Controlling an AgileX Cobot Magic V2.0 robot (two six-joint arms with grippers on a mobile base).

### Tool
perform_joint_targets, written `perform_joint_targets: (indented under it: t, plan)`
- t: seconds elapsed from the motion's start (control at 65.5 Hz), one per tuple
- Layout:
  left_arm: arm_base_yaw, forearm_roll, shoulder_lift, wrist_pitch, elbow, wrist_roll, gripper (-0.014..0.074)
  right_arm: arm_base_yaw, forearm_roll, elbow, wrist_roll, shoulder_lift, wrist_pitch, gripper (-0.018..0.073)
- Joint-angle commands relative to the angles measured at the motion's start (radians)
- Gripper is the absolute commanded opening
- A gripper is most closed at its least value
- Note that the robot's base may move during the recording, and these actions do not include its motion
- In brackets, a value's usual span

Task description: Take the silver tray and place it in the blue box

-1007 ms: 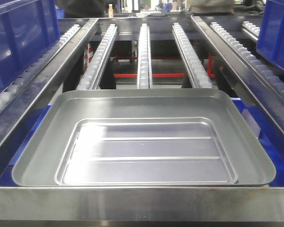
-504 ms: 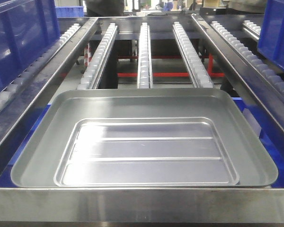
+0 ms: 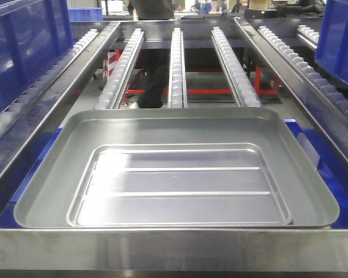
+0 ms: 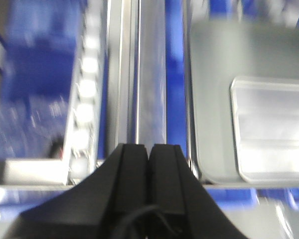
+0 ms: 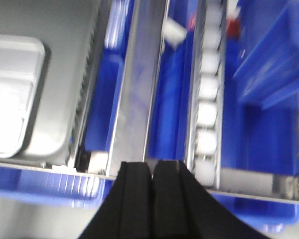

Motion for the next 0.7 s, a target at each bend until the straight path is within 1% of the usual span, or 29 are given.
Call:
perform_joint_targets:
  t: [0.0,0.061,0.168,0.214,0.259,0.275,0.32,0.366,0.397,0.458,0.473,0.504,0.519,0.58,0.641,0.687]
  plan:
    - [-0.006,-0.052,0.066,-0.052,-0.037,0.003,-0.0094,-0.006,-0.003,-0.041,-0.011,0.046,-0.058,0.0048]
    - [-0.006,-0.081,0.111,-0.056,-0.037,0.003,-0.0094,-0.006,-0.003,-0.041,-0.011,0.069,-0.062,0.0048]
    - [-0.006,-0.102,0.208,-0.064,-0.037,0.003,-0.0094,-0.006,-0.002,-0.038,-0.004,0.111,-0.063,0.0048]
    - [-0.011,-0.129,0.244,-0.054,-0.041,0.023,-0.0094,-0.005,-0.002,-0.045,0.014,0.146,-0.038,0.005]
    - [-0.034,-0.17,0.274,-0.017,-0.059,0.076,-0.0094,-0.003,0.0,-0.067,0.039,0.209,0.024,0.0059]
    - [-0.042,-0.175,0.28,-0.007,-0.065,0.082,-0.0094,0.0,0.0,-0.075,0.043,0.225,0.041,0.0059]
    - [-0.083,-0.181,0.295,0.013,-0.087,0.082,-0.0094,0.01,0.0,-0.105,0.069,0.28,0.082,0.0059]
    - [-0.136,-0.179,0.308,0.01,-0.106,0.065,-0.0094,0.023,0.0,-0.129,0.114,0.324,0.071,0.0059]
    - [-0.178,-0.163,0.321,-0.005,-0.121,0.023,-0.0094,0.04,-0.003,-0.148,0.141,0.35,0.045,0.006]
    - [-0.25,-0.084,0.35,-0.047,-0.144,-0.088,-0.0094,0.08,-0.021,-0.183,0.203,0.389,0.008,0.0064]
    - [-0.276,-0.042,0.364,-0.059,-0.151,-0.143,-0.0094,0.095,-0.028,-0.195,0.23,0.405,-0.003,0.0067]
    - [-0.311,0.013,0.384,-0.074,-0.159,-0.221,-0.0094,0.116,-0.04,-0.21,0.269,0.426,-0.011,0.0069]
    - [-0.336,0.04,0.399,-0.079,-0.163,-0.28,-0.0094,0.127,-0.047,-0.217,0.299,0.437,-0.014,0.0069]
    - [-0.399,0.153,0.446,-0.091,-0.183,-0.429,-0.0094,0.179,-0.101,-0.245,0.398,0.488,-0.019,0.0069]
    - [-0.445,0.203,0.495,-0.097,-0.209,-0.525,-0.0094,0.239,-0.161,-0.274,0.498,0.528,-0.022,0.0069]
    - [-0.465,0.209,0.533,-0.113,-0.222,-0.557,-0.0094,0.273,-0.197,-0.292,0.559,0.554,-0.023,0.0069]
